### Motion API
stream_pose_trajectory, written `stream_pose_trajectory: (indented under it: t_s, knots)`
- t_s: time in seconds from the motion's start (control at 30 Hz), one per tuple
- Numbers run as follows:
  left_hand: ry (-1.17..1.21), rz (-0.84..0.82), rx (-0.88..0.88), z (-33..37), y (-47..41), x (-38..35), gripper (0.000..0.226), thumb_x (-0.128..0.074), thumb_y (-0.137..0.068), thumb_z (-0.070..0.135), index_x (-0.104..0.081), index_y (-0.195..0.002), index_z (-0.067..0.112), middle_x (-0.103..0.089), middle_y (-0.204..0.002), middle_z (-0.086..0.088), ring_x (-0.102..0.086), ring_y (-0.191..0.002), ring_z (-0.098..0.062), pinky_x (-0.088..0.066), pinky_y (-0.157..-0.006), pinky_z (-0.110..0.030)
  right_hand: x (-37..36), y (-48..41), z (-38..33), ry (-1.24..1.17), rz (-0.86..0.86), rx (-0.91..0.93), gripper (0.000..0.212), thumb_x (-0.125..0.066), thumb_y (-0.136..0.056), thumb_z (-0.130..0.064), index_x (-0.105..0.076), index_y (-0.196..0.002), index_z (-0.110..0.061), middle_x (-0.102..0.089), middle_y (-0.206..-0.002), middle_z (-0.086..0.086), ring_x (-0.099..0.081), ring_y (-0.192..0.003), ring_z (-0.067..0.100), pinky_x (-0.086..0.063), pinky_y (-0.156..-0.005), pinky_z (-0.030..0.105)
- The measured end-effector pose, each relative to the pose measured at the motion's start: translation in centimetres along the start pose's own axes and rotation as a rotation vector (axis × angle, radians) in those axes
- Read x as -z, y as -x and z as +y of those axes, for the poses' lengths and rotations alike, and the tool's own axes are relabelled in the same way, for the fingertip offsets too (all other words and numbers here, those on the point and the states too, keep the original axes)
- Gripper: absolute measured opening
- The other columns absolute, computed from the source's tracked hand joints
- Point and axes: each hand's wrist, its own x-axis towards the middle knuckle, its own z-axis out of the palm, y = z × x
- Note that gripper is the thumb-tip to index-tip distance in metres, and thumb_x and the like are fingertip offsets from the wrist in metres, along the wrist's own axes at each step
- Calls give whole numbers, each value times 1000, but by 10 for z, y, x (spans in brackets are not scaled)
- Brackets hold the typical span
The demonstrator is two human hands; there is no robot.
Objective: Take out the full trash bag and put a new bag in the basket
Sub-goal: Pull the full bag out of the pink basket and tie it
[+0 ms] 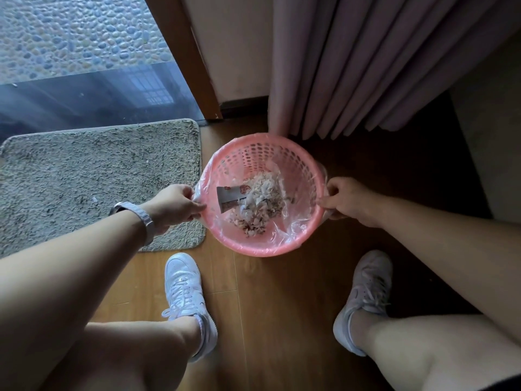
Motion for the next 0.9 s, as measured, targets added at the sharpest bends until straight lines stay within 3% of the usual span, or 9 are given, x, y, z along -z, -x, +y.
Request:
stream_pose_trajectory:
  t_s: [0.13,0.23,0.33,0.43,0.53,0.67,0.8,0.9]
  knots:
    - [-500,32,-193,2,7,-2,12,-70,-84,14,-62,-75,17,-66,-73,2,-61,-65,-13,-43,-54,-24,-5,5,1,183,16,114,30,-72,-83,-13,-46,-67,-16,-59,-61,4,-58,-46,9,-47,-45,23]
    - [-629,87,-272,10,11,-6,17,-64,-83,11,-58,-69,18,-59,-68,4,-54,-61,-11,-36,-50,-23,-12,6,-2,281,110,154,29,-69,-80,-7,-45,-66,-16,-55,-64,5,-55,-54,15,-45,-46,28]
    - [-681,117,-275,16,12,-20,18,-57,-77,4,-55,-63,15,-61,-69,-3,-54,-60,-18,-38,-51,-24,-24,5,-7,341,176,197,31,-63,-75,1,-41,-60,-15,-48,-63,4,-47,-56,17,-38,-48,26]
    - [-570,100,-208,17,13,-28,17,-58,-77,3,-58,-65,15,-65,-69,-5,-62,-63,-21,-50,-54,-28,-29,2,-12,363,216,223,30,-61,-71,1,-40,-58,-16,-46,-60,2,-45,-54,17,-38,-48,27]
    - [-360,133,-176,14,9,-21,14,-59,-78,0,-57,-69,11,-66,-68,-7,-66,-60,-20,-51,-47,-26,-24,1,-11,306,215,247,26,-63,-72,-1,-44,-62,-17,-50,-64,3,-47,-58,17,-42,-51,31]
    - [-249,141,-186,5,9,-10,23,-72,-78,13,-49,-76,14,-60,-72,-3,-51,-60,-18,-44,-51,-30,-23,5,1,192,168,248,24,-70,-71,-10,-48,-76,-20,-55,-79,2,-54,-68,16,-45,-53,23]
    - [-161,103,-124,-9,16,-4,42,-84,-73,28,-48,-90,14,-63,-82,-5,-53,-63,-15,-44,-50,-29,-19,9,15,-17,138,118,49,-80,-66,-29,-44,-99,-30,-56,-99,-3,-61,-84,13,-50,-59,24]
    - [-208,-15,-14,-20,22,4,49,-83,-71,42,-51,-98,17,-68,-83,-5,-55,-56,-12,-42,-45,-26,-12,13,27,-65,-18,-82,74,-81,-62,-45,-42,-122,-28,-61,-108,-3,-65,-94,17,-54,-67,32]
